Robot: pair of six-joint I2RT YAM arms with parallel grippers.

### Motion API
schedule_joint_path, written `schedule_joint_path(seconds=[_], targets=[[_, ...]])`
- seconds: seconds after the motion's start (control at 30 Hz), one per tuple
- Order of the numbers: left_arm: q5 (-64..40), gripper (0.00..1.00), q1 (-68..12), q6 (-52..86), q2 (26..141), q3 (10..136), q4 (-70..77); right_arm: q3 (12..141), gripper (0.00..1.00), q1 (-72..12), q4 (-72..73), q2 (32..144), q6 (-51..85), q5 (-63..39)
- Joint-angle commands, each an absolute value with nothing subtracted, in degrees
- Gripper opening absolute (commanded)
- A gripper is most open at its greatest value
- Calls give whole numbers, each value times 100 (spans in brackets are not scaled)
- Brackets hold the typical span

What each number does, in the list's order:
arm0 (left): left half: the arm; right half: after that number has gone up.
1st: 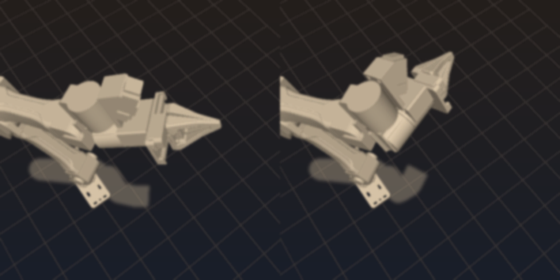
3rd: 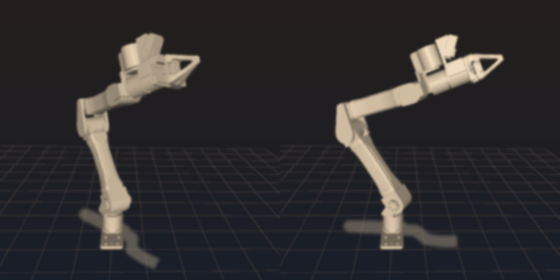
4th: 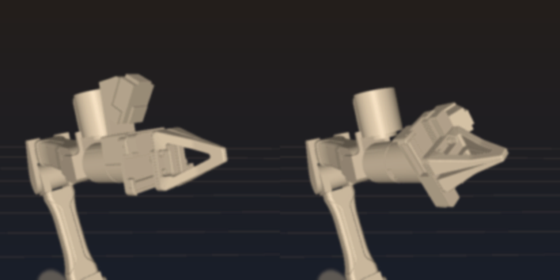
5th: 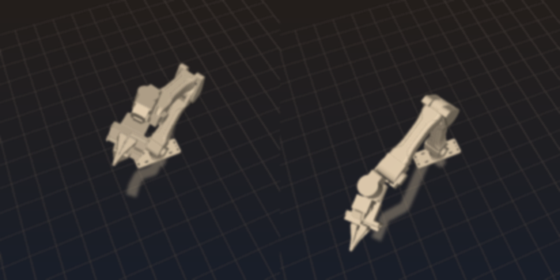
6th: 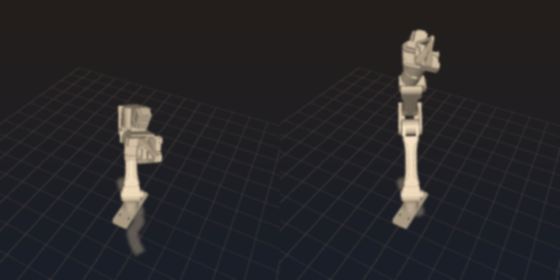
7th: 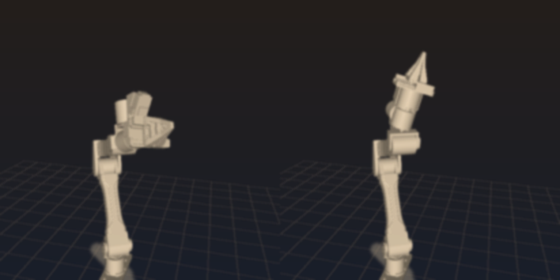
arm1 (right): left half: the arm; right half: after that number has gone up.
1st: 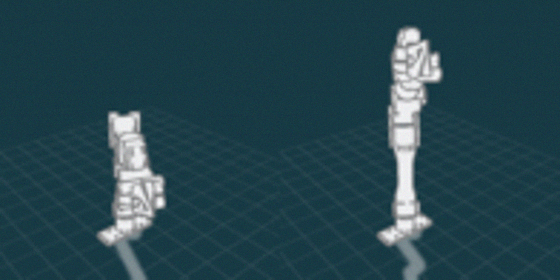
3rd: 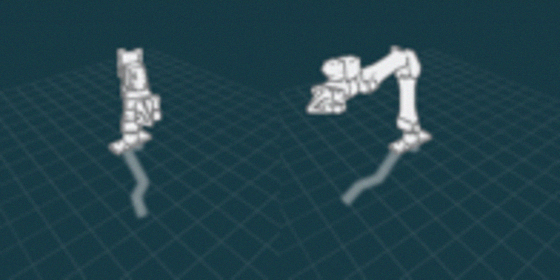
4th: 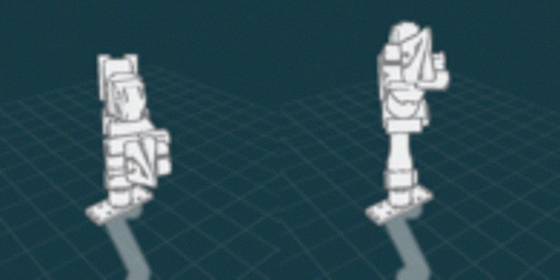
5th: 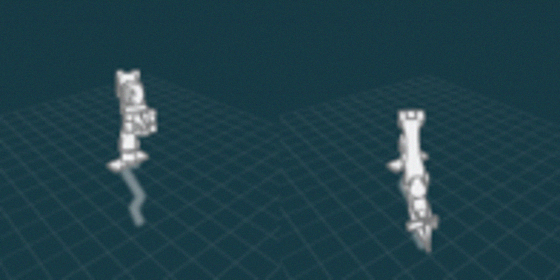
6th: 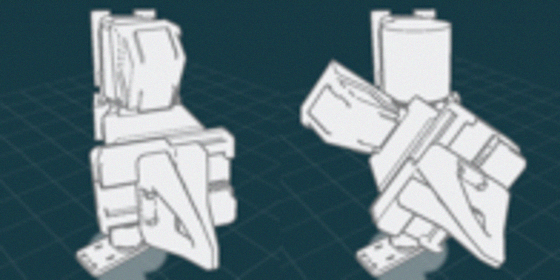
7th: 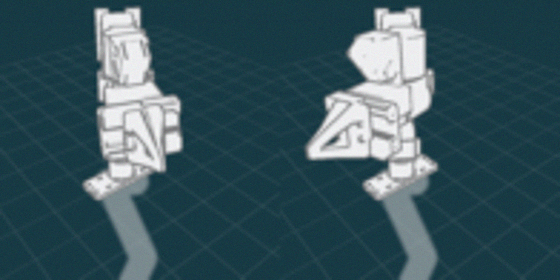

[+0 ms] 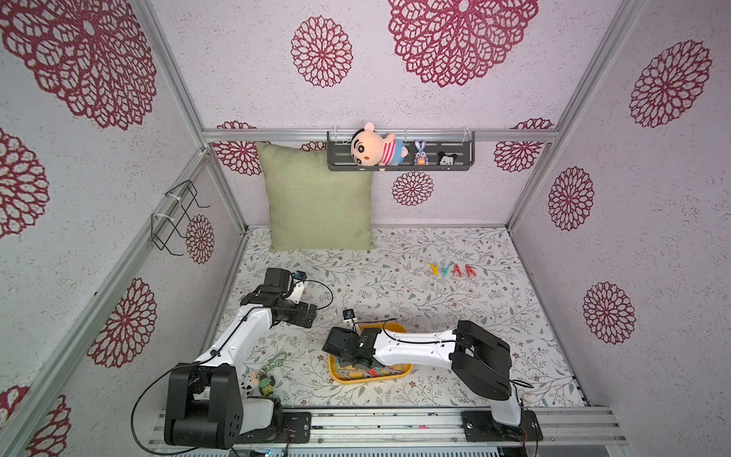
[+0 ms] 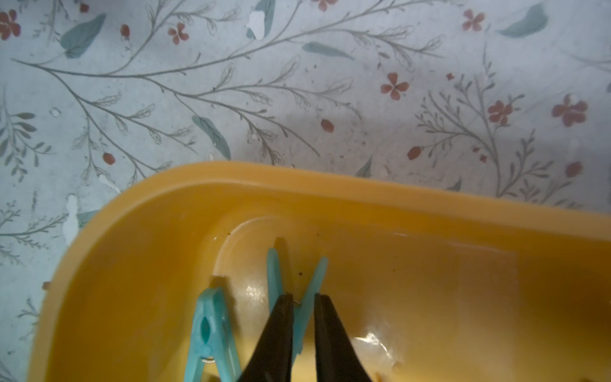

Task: Take the clothespins out of the storage box
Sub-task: Pick up the clothespin from the storage box.

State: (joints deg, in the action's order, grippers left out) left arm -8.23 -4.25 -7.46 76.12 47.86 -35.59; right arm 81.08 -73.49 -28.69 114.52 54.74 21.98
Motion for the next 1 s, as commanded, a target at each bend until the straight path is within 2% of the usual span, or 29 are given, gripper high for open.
schedule_joint_path(seconds=[0.0, 0.13, 0.97], targets=[[-844, 99, -466, -817, 7567, 4843, -3444, 8174, 20, -7299, -2870, 11107, 5572, 2410], [-847, 99, -465, -817, 7560, 4833, -3445, 8139, 23, -7293, -2806, 11132, 5616, 2408], [-887, 99, -475, -826, 7462, 4816, -3437, 8095, 22, -7233, -2821, 11582, 5809, 2338]])
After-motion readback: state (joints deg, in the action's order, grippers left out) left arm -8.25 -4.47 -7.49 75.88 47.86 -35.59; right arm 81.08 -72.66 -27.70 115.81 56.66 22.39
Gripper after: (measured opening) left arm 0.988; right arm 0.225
